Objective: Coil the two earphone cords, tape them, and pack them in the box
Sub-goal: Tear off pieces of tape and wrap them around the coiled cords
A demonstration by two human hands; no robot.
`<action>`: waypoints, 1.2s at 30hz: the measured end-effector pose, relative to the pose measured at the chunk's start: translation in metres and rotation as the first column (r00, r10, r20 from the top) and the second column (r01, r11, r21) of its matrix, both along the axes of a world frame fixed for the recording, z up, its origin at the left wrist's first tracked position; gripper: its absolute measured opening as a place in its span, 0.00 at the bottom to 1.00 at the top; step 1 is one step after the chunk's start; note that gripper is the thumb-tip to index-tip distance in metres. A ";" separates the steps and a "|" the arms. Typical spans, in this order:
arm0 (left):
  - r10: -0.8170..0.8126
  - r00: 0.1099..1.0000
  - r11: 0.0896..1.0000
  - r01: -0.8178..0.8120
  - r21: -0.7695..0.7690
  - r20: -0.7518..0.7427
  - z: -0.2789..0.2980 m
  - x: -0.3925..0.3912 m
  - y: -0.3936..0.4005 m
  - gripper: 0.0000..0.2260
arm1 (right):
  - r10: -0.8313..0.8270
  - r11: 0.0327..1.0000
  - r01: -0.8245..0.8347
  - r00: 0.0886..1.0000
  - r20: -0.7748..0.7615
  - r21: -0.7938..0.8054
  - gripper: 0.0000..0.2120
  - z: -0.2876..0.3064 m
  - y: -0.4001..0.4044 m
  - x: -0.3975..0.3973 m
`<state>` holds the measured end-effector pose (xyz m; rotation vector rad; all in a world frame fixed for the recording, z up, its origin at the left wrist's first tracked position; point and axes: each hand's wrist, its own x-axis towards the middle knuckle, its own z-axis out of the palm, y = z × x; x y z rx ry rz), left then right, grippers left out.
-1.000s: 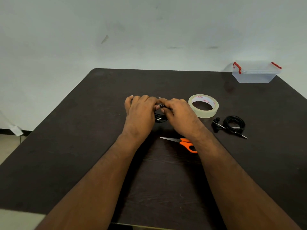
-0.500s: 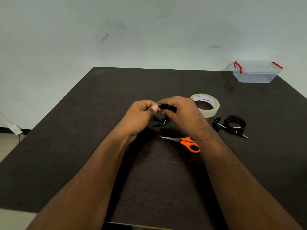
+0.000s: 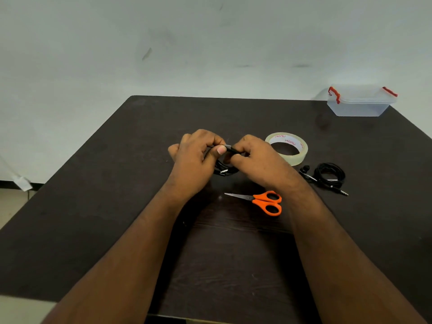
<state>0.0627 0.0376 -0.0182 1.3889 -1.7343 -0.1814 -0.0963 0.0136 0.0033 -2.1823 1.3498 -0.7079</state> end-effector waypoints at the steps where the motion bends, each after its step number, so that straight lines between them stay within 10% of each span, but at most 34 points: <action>1: 0.016 1.000 1.000 -0.016 -0.014 0.020 -0.001 -0.001 0.000 0.05 | 0.005 1.000 -0.005 1.000 0.014 0.000 0.14 0.000 0.000 0.000; 5: 0.065 0.998 0.997 -0.064 -0.032 0.018 -0.003 -0.006 0.000 0.05 | -0.062 0.993 0.068 0.996 0.058 -0.096 0.02 -0.005 0.000 0.002; 17: -0.220 0.785 0.883 0.413 0.224 -0.579 0.004 -0.002 0.002 0.06 | -0.019 1.000 0.021 0.947 0.321 -0.003 0.21 -0.011 -0.002 -0.001; 26: -0.040 0.550 0.729 0.587 0.352 -0.834 0.009 0.005 0.001 0.09 | 0.082 0.834 -0.028 0.994 0.072 -0.552 0.17 -0.016 -0.004 -0.002; 36: 0.056 0.594 0.827 0.423 0.371 -0.803 0.007 0.007 -0.002 0.05 | 0.210 0.713 -0.072 0.971 0.114 -0.698 0.06 -0.021 -0.007 0.000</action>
